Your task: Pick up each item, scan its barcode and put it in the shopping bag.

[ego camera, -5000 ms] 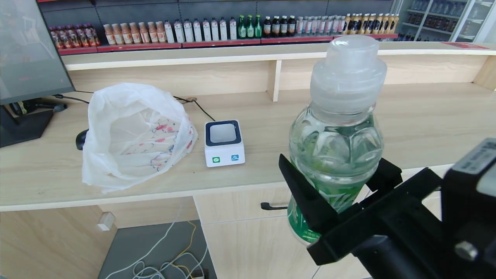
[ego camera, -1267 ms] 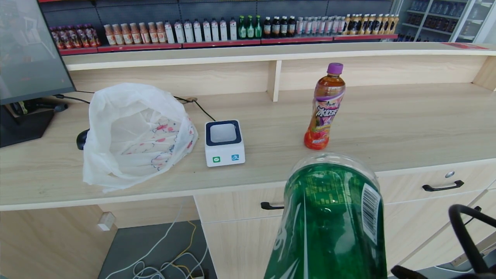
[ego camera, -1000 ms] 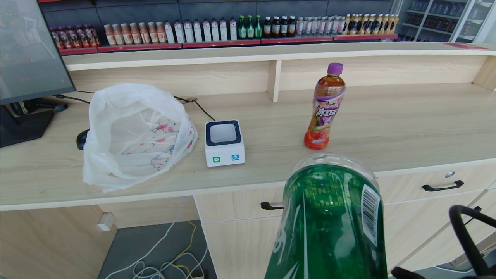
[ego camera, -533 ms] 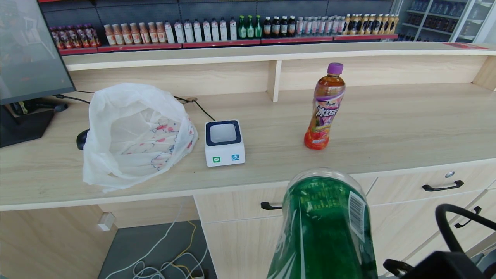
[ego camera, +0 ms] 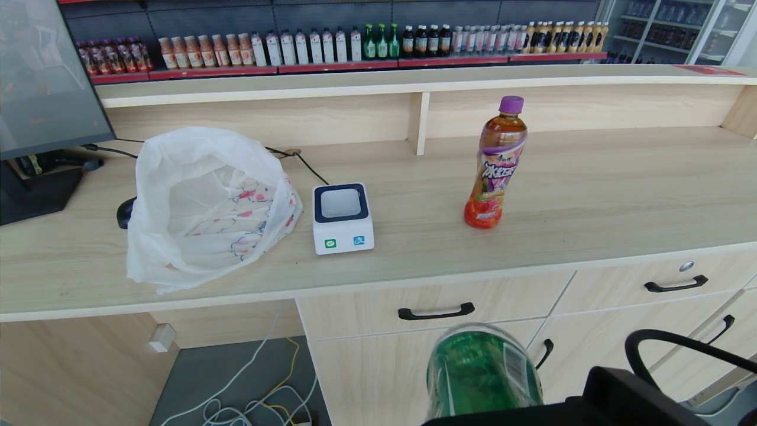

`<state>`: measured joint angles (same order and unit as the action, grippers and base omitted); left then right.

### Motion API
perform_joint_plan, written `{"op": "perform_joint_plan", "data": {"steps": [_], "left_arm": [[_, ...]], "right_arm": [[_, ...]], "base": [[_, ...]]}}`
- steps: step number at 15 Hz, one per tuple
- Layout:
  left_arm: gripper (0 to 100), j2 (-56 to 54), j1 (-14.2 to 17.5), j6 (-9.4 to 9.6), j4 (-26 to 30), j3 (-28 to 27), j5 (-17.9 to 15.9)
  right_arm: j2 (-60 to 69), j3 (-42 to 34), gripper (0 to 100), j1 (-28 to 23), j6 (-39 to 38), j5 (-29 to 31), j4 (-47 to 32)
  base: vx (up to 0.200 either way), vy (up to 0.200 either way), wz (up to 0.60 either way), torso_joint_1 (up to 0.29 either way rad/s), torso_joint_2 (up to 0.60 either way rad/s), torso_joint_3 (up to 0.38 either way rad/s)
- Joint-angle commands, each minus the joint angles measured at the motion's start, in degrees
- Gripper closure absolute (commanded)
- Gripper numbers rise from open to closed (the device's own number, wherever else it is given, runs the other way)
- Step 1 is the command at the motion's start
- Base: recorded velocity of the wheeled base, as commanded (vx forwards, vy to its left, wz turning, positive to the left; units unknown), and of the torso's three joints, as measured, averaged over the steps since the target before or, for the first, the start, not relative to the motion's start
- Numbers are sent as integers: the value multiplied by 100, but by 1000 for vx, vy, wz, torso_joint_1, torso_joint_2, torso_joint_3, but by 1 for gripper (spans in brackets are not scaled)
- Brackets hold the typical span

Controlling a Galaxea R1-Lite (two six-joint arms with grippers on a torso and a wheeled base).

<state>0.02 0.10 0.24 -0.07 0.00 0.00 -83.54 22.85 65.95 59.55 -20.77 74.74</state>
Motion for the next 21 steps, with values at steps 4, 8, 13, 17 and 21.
{"op": "perform_joint_plan", "data": {"steps": [4, 8, 13, 17, 21], "left_arm": [[0, -2, -1, 2, -1, 0, 0], [0, -2, -1, 2, -1, 0, 0], [0, -2, -1, 2, -1, 0, 9], [0, -2, -1, 2, -1, 0, 0], [0, -2, -1, 2, -1, 0, 9]], "right_arm": [[-408, 71, 100, -408, -392, -15, 14], [-470, -61, 100, -706, -1833, 21, 410], [-523, -122, 100, -847, -3696, 1647, 946], [-602, -105, 100, -1471, -4707, 2068, 1016], [-962, 317, 100, -2385, -5032, 2068, 1025]], "base": [[0, 0, 0, 0, 0, 0], [0, 0, 0, 0, 0, 0], [0, 0, 0, 0, 0, 0], [0, 0, 0, 0, 0, 0], [0, 0, 0, 0, 0, 0]]}}
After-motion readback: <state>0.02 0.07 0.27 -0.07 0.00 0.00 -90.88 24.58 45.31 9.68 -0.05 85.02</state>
